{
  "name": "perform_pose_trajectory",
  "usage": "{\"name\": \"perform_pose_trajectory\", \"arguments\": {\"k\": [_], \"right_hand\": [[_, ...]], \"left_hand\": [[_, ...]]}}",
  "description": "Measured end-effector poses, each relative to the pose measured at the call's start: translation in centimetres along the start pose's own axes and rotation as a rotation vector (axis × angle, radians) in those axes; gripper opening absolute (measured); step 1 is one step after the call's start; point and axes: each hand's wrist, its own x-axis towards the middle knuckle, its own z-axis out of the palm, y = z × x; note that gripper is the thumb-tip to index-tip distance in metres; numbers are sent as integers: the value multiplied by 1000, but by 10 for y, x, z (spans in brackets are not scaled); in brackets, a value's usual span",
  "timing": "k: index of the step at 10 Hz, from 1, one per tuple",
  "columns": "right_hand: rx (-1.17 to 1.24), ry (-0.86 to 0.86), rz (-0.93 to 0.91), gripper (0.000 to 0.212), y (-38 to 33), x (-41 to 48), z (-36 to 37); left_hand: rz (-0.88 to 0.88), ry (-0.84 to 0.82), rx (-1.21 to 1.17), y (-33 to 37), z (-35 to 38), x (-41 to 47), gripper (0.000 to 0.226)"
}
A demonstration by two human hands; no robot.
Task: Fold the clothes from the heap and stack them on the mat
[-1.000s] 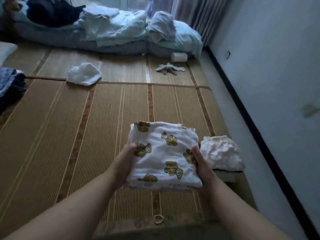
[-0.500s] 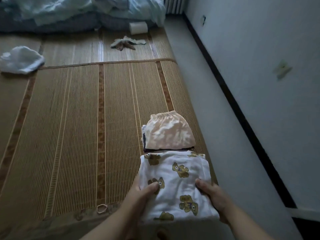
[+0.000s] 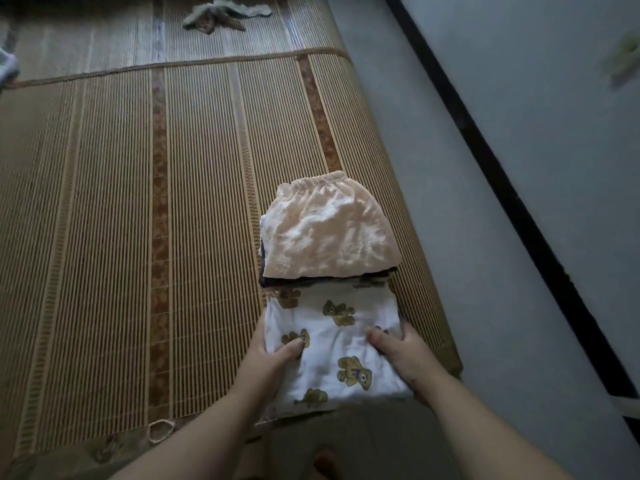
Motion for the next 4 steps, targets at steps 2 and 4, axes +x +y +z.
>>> {"name": "perform_pose_trajectory", "arguments": {"k": [2,4], "right_hand": [[-722,317,-261,104,-10,-12,7],[-1290,302,-452,82,-46,-54,13]], "left_hand": [[48,199,530,13,6,-3,106],[234,229,892,53,24,-36,99]]}}
